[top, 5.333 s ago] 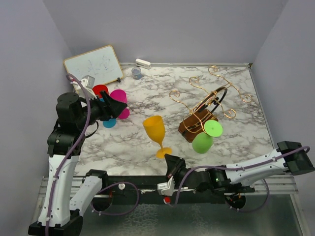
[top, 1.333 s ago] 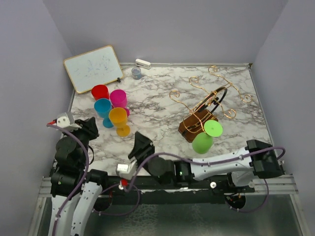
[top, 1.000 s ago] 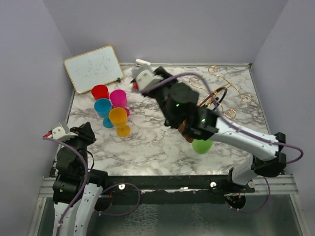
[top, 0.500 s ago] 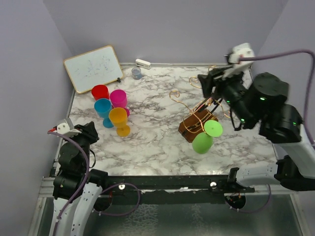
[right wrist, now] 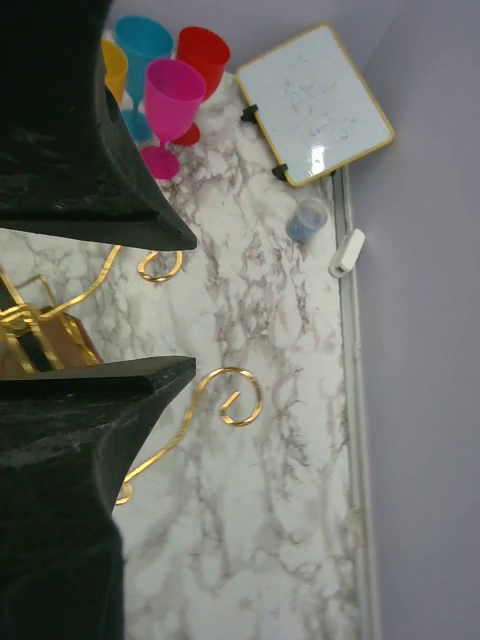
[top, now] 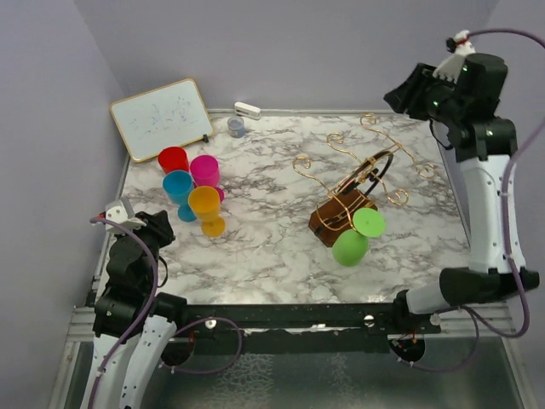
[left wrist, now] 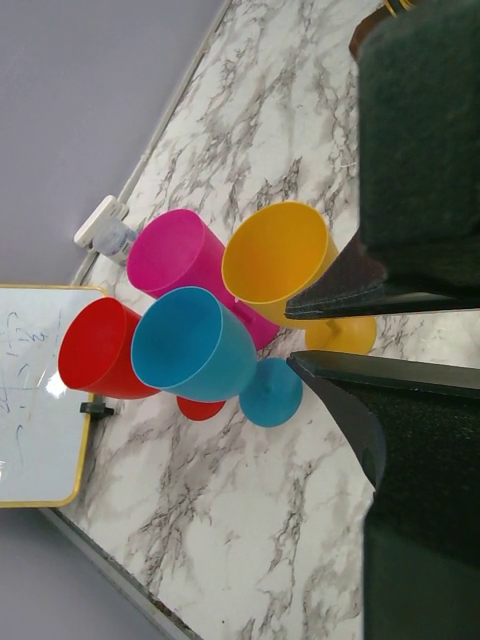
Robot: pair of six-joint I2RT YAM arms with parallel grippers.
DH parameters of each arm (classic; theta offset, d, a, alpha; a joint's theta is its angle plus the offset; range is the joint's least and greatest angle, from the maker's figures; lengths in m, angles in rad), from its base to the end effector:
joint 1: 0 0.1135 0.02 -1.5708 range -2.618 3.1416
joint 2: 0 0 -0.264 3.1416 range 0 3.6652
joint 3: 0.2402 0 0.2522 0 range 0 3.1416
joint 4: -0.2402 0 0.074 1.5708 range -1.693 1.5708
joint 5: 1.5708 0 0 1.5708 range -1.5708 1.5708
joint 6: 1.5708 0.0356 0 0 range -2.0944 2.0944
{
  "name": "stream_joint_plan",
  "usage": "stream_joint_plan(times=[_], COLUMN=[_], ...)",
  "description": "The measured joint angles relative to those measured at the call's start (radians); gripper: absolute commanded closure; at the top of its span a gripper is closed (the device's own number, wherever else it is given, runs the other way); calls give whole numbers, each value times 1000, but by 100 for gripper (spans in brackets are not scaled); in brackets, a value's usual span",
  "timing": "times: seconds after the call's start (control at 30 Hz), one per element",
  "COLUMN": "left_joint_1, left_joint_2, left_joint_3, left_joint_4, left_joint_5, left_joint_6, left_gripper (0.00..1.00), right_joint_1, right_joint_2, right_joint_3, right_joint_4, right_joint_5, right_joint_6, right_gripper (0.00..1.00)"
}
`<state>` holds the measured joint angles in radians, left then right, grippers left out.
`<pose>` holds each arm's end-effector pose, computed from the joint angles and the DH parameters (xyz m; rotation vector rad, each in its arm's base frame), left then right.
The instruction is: Take the wine glass off the wine glass rack
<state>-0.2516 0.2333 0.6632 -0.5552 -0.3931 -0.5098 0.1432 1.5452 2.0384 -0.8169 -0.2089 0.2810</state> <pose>0.0682 -0.0034 0.3178 -0.5048 1.6150 -0.2381 0.2996 0.0507 0.5116 -0.0122 1.9166 0.4852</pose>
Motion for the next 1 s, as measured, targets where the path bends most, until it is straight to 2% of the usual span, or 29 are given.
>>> stream_joint_plan(times=[0.13,0.37,0.47,0.53,0.6,0.63,0.67,0.77,0.87,1.0], left_joint_1=[-6,-18,-24,-27,-32,-34,-37,-39,-39,-40], left_joint_2=[0,-3,-6,-6,-6,-6,-6,-6,-6,-6], left_joint_3=[0,0,0,0,0,0,0,0,0,0], left_joint_4=[0,0,0,-1,-1,-1,-1,-1,-1,-1], left_joint_5=[0,0,0,0,0,0,0,0,1,2], left_joint_6=[0,0,0,0,0,1,1,1,1,1], left_gripper=[78,78,78,78,78,78,78,78,78,78], right_joint_1=[-143,-158,-158,-158,-158,-158,-158,-158,-147,-113], right_joint_2=[-238,-649,-742,-776,-820,-843,-869,-953,-1044,-1083], right_joint_3=[-208,-500,-629,-708,-785,-821,-848,-867,-865,-893], right_joint_4=[11,136,156,159,153,139,115,19,-48,-111], right_joint_5=[-146,-301,-324,-324,-317,-304,-289,-216,-141,-72], right_joint_6=[142,336,420,465,508,533,555,598,615,631], right_gripper=[53,49,48,42,33,23,21,19,21,23])
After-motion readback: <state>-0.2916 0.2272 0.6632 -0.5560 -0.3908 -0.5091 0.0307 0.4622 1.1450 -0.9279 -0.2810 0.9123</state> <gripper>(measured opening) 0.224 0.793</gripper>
